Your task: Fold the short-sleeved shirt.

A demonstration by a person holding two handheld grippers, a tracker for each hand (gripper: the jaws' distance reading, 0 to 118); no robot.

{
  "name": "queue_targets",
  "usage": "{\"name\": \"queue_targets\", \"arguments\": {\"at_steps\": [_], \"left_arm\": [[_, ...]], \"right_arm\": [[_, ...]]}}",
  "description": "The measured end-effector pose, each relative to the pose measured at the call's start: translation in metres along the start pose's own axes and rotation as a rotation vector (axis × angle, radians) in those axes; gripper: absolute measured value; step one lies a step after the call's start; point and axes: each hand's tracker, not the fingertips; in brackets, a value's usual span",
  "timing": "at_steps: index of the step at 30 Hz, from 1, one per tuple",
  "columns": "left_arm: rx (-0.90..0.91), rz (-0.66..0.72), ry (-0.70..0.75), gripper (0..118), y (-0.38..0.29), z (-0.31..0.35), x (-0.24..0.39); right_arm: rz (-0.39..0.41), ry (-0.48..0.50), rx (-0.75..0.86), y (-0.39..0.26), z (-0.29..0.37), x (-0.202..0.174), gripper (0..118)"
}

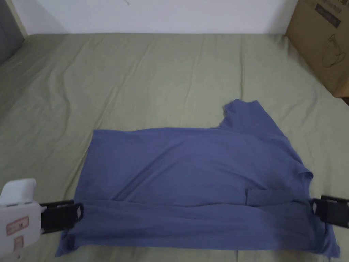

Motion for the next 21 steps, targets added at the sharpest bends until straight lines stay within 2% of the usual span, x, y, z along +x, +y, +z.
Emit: {"name": "queue_targets", "arguments": {"at_steps": [1,2,4,6,11,15,16,17,18,19,21], "left_arm": [[0.000,0.019,-0.008,16,0.007,-0.004,0.001],[0.006,0.021,-0.021,0,0.012,-0.008,0.007],[0.034,-0.009,0.008,0,0.016,-0.024,0.012],[-0.022,-0.024,0.032,0,0.024,-0.041,0.019],[-0.029,-0.003,0.017,0,0.047,-0.062,0.030],[-0.034,-0.004,0.021,0,0.071,-0.078,0.041],[-0.037,-0.009,0.018,0,0.076,-0.083,0.044],[-0.039,-0.011,0.019,0,0.079,-0.086,0.046],[-0.042,-0.013,0.021,0,0.087,-0.093,0.045],[-0.046,-0.016,0.021,0,0.093,-0.099,0.046],[-0.056,-0.008,0.019,0,0.102,-0.110,0.047]], "right_arm": [[0.011,0.020,0.011,0.010,-0.004,-0.004,0],[0.026,0.028,0.021,0.016,-0.007,-0.008,0],[0.062,-0.005,0.025,0.031,-0.018,-0.031,0],[0.105,0.010,-0.018,0.048,-0.035,-0.037,0],[0.089,0.029,-0.049,0.090,-0.071,-0.051,0],[0.054,0.059,-0.043,0.137,-0.117,-0.047,0],[0.041,0.046,-0.052,0.149,-0.130,-0.045,6],[0.043,0.047,-0.064,0.162,-0.140,-0.044,34],[0.055,0.062,-0.106,0.178,-0.155,-0.043,71],[0.053,0.051,-0.115,0.190,-0.174,-0.040,94],[0.056,0.046,-0.121,0.208,-0.196,-0.036,94]]}}
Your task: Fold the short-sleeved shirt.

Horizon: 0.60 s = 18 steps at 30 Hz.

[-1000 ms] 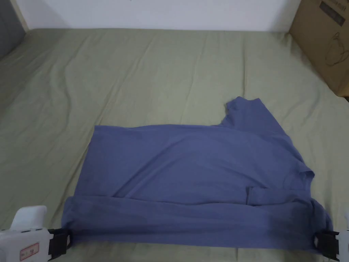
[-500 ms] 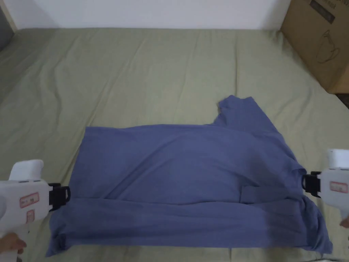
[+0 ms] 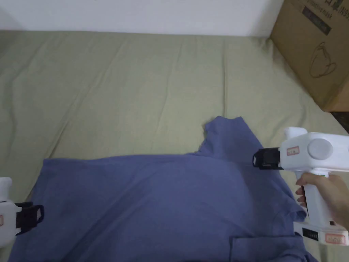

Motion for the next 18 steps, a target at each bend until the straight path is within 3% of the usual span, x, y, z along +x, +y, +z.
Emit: {"name": "queue_targets", "arguments": {"at_steps": [1,3,4,5,6,7,8,9,18], "left_arm": [[-0.009,0.006,-0.003,0,0.007,-0.010,-0.009],[-0.003,0.008,0.000,0,0.012,-0.017,-0.009],[-0.007,0.012,-0.001,0,0.015,-0.020,-0.010],[-0.009,0.013,-0.002,0,0.017,-0.021,-0.008],[-0.012,0.011,-0.001,0,0.018,-0.023,-0.007],[-0.018,0.008,0.004,0,0.018,-0.025,-0.007],[-0.026,0.005,0.012,0,0.018,-0.027,-0.008],[-0.035,0.000,0.017,0,0.018,-0.027,-0.008],[-0.010,0.021,0.014,0,0.033,-0.019,-0.022]], "right_arm": [[-0.015,-0.042,-0.023,0.009,-0.008,0.001,94],[-0.016,-0.035,-0.042,0.017,-0.029,0.008,93],[-0.031,-0.025,-0.063,0.020,-0.037,0.010,83],[-0.040,-0.010,-0.089,0.017,-0.042,0.011,56],[-0.044,0.001,-0.099,0.013,-0.045,0.010,47],[-0.010,-0.071,-0.070,0.007,-0.050,0.008,37],[0.045,-0.051,-0.038,0.003,-0.041,0.005,9],[0.032,-0.052,-0.025,0.002,-0.034,0.003,0],[0.007,-0.026,0.007,-0.004,-0.013,-0.005,0]]}}
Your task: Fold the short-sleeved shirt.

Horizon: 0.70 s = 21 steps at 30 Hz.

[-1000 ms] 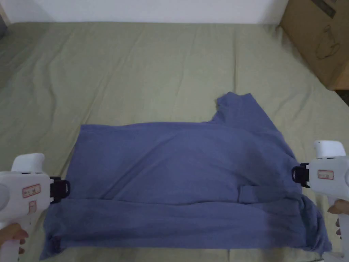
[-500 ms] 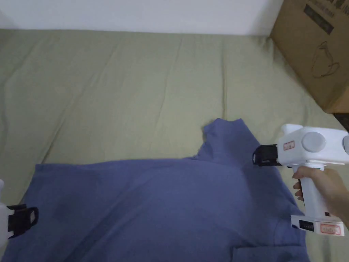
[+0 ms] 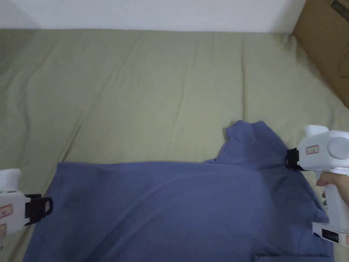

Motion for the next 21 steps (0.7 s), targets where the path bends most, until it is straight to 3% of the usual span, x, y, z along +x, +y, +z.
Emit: {"name": "queue_targets", "arguments": {"at_steps": [1,2,3,4,5,6,8,10,12,13,15,16,17,18,19,20,21], "left_arm": [[-0.001,0.004,-0.005,2,0.008,-0.003,-0.002],[-0.001,0.015,-0.018,12,0.016,-0.005,-0.003],[0.011,0.021,-0.022,35,0.026,-0.010,-0.009],[0.018,0.023,-0.026,80,0.037,-0.017,-0.011],[0.016,0.028,-0.015,107,0.048,-0.023,-0.012],[0.014,0.036,0.012,118,0.060,-0.031,-0.013],[0.057,0.077,0.032,110,0.078,-0.041,-0.016],[0.042,0.092,0.027,111,0.094,-0.060,-0.016],[-0.038,0.092,0.028,110,0.103,-0.085,-0.015],[-0.094,0.097,0.032,103,0.103,-0.100,-0.015],[-0.184,0.060,0.037,78,0.094,-0.123,-0.007],[-0.151,-0.068,0.198,71,0.086,-0.126,0.000],[-0.113,-0.086,0.146,53,0.087,-0.115,0.006],[-0.114,-0.063,0.160,20,0.092,-0.104,0.012],[-0.080,-0.123,0.178,1,0.089,-0.085,0.025],[-0.067,-0.154,0.185,1,0.090,-0.080,0.026],[-0.089,-0.103,0.063,1,0.089,-0.078,0.025]], "right_arm": [[0.004,0.001,0.000,0.004,-0.004,0.000,0],[0.010,0.001,0.004,0.003,-0.003,-0.001,0],[0.013,0.001,0.002,0.001,-0.002,-0.001,0],[0.015,0.003,-0.002,0.003,-0.004,0.000,0],[0.016,0.006,-0.005,0.004,-0.006,0.000,0],[0.017,0.005,-0.007,0.002,-0.006,0.001,0],[0.017,0.008,-0.011,-0.001,-0.006,0.002,0],[0.012,0.013,-0.014,0.002,-0.007,0.002,0],[-0.003,0.018,-0.015,-0.001,-0.008,0.004,0],[-0.015,0.025,-0.017,0.002,-0.012,0.006,0],[-0.034,0.033,-0.018,-0.001,-0.012,0.007,0],[-0.040,0.037,-0.023,-0.001,-0.012,0.007,0],[-0.046,0.044,-0.029,0.000,-0.012,0.006,0],[-0.047,0.046,-0.028,-0.001,-0.009,0.006,0],[-0.045,0.051,-0.023,-0.001,-0.005,0.005,0],[-0.044,0.058,-0.017,0.000,0.000,0.005,0],[-0.054,0.068,-0.010,0.004,0.006,0.004,0]]}}
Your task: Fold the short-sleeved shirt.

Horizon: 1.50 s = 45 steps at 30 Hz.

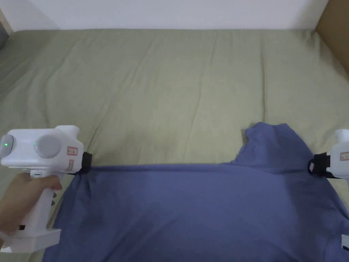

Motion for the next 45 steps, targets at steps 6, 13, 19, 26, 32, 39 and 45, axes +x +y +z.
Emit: {"name": "queue_targets", "arguments": {"at_steps": [6,13,19,26,32,39,45], "left_arm": [[0.052,-0.020,0.007,1,-0.009,0.050,0.000],[0.171,-0.038,-0.035,1,-0.059,0.138,-0.008],[0.179,-0.040,-0.081,1,-0.141,0.187,-0.023],[0.038,-0.010,-0.078,1,-0.244,0.166,-0.034],[0.011,-0.006,-0.045,67,-0.283,0.143,-0.036],[0.110,0.081,-0.074,107,-0.274,0.186,-0.044],[0.168,0.190,-0.136,0,-0.276,0.204,-0.051]], "right_arm": [[0.021,0.021,0.083,-0.005,0.060,-0.008,0],[0.040,0.043,0.153,-0.057,0.140,0.002,0],[0.074,0.039,0.128,-0.152,0.194,0.019,0],[0.033,0.011,-0.039,-0.261,0.186,0.037,0],[0.033,-0.019,-0.046,-0.292,0.171,0.036,67],[0.090,-0.108,0.045,-0.270,0.201,0.012,83],[0.108,-0.043,0.317,-0.253,0.222,-0.047,0]]}}
